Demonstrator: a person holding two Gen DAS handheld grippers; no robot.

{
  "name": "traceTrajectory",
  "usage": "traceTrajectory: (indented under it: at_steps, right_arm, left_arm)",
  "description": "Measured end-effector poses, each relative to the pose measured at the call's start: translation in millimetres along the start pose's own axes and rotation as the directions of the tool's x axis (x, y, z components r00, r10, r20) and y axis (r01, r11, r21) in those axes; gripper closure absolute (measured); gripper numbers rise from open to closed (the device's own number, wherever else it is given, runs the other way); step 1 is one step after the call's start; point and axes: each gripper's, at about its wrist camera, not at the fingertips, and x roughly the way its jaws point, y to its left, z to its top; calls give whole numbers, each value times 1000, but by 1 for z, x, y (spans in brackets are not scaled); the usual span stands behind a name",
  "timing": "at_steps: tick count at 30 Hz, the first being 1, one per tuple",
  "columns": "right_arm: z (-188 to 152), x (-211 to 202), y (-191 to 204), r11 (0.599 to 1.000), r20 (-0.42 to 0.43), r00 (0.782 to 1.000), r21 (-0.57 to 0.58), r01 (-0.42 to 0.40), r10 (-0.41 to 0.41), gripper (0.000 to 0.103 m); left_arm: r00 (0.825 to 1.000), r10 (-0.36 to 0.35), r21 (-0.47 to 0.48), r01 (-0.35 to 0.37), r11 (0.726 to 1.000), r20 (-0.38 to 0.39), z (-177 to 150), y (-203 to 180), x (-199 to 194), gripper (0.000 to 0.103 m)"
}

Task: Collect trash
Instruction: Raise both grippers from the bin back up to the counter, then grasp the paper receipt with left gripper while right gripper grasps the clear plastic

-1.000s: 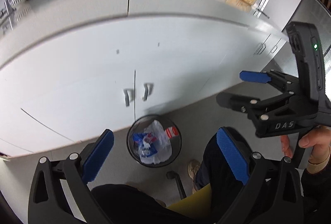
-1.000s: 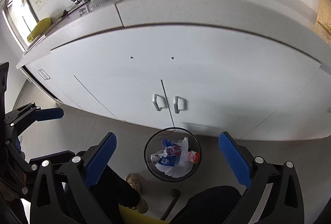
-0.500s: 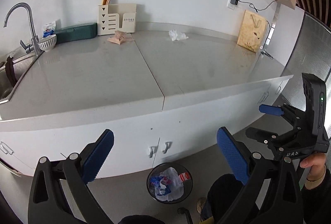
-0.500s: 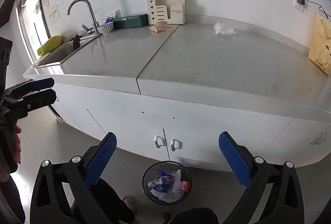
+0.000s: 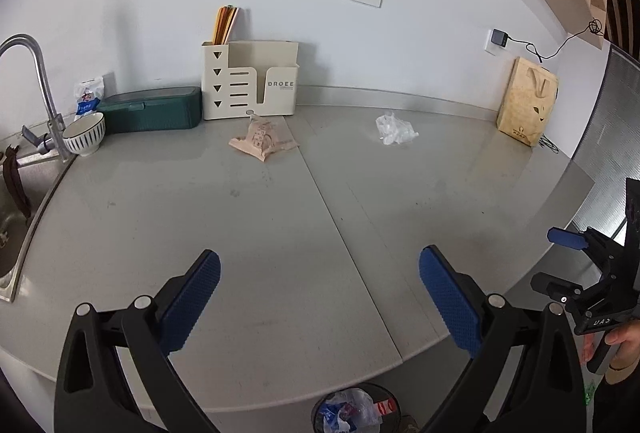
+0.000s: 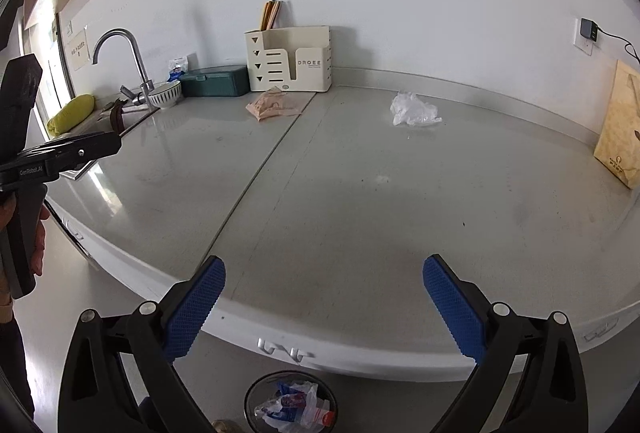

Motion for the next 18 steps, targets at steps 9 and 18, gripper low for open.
traceTrajectory:
  at_steps: [9, 18]
  right_arm:
    - [83, 94, -55, 999, 5, 999, 6, 38, -38, 3]
    - [131, 191, -113, 997, -63, 998, 78, 16, -11, 3]
  left_arm:
    - [998, 1, -3, -1, 1000, -61, 76, 22, 115, 4]
    - [989, 4, -25, -8, 1000, -149, 114, 38, 213, 4]
